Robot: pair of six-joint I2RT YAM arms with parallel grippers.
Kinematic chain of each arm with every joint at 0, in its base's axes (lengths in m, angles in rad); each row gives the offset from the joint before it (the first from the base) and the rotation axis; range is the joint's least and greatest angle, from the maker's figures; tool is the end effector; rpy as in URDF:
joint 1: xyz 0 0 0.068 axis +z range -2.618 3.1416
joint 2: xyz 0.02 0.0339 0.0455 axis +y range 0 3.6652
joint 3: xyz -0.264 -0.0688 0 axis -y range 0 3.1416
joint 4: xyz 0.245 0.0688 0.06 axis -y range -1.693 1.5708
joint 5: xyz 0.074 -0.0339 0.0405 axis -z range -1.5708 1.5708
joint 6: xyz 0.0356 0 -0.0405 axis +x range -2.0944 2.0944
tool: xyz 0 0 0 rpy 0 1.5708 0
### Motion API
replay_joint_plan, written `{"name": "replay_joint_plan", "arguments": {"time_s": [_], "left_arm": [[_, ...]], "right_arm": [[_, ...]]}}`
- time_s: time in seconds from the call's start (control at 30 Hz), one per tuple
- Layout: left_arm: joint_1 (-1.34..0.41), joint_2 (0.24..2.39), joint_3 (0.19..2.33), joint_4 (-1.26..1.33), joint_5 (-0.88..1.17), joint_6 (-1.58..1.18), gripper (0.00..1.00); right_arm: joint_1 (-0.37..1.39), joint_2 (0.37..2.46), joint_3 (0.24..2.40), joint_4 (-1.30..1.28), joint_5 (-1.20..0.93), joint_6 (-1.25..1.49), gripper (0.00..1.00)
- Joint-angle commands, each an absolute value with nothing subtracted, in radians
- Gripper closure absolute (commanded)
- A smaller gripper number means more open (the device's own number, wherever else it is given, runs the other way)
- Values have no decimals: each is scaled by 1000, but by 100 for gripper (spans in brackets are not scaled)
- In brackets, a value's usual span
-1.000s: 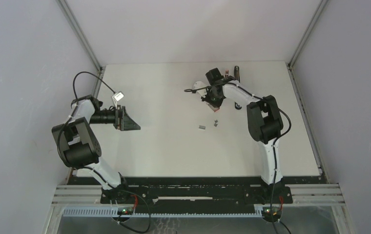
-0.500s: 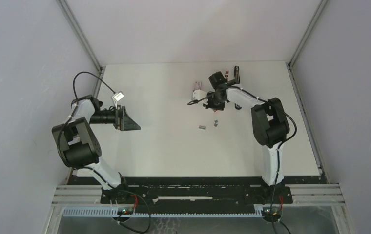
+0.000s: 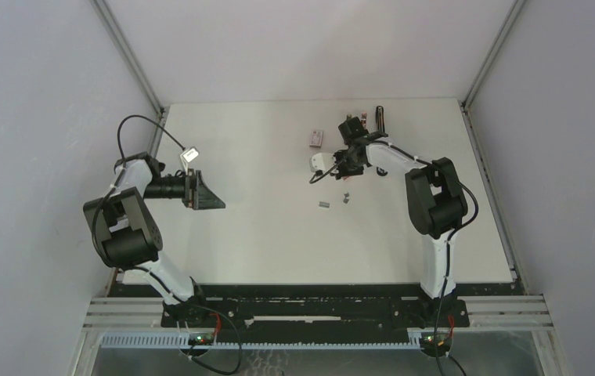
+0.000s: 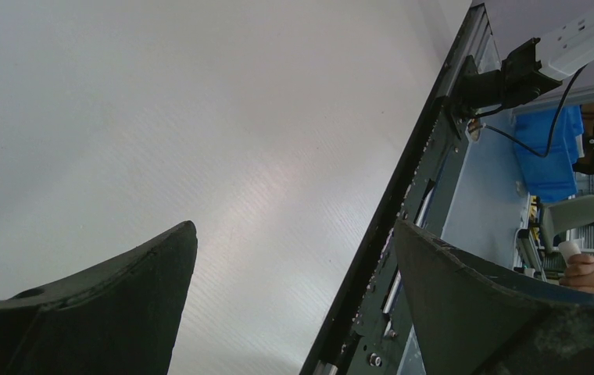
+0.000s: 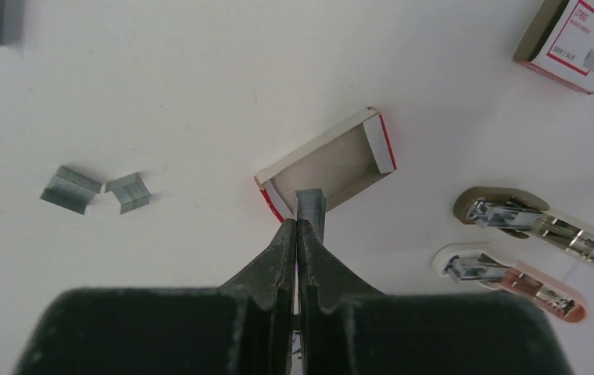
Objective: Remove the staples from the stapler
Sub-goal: Place the staple in the staple box.
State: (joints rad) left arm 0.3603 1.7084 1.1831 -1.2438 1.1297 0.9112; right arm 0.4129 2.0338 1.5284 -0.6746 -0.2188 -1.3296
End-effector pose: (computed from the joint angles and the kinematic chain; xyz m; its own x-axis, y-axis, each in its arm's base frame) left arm 0.2740 0.0688 0.2166 -0.8129 0.0543 -0.5799 0.5306 0.4795 -0.6990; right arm 0.3841 0.1767 0.1830 0.2516 -0.9246 -0.2859 -0.9340 -0.1546 -0.3220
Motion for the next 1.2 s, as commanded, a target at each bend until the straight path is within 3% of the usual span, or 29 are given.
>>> {"name": "replay_joint_plan", "arguments": {"time_s": [0.0, 1.17], "left_arm": [[368, 1708, 1247, -1256, 1163, 945, 0], [367, 1715, 1248, -1256, 1160, 947, 0]], "right_arm": [[409, 1989, 1523, -643, -218, -1438, 100], [416, 2066, 1530, -699, -209, -1666, 100]]}}
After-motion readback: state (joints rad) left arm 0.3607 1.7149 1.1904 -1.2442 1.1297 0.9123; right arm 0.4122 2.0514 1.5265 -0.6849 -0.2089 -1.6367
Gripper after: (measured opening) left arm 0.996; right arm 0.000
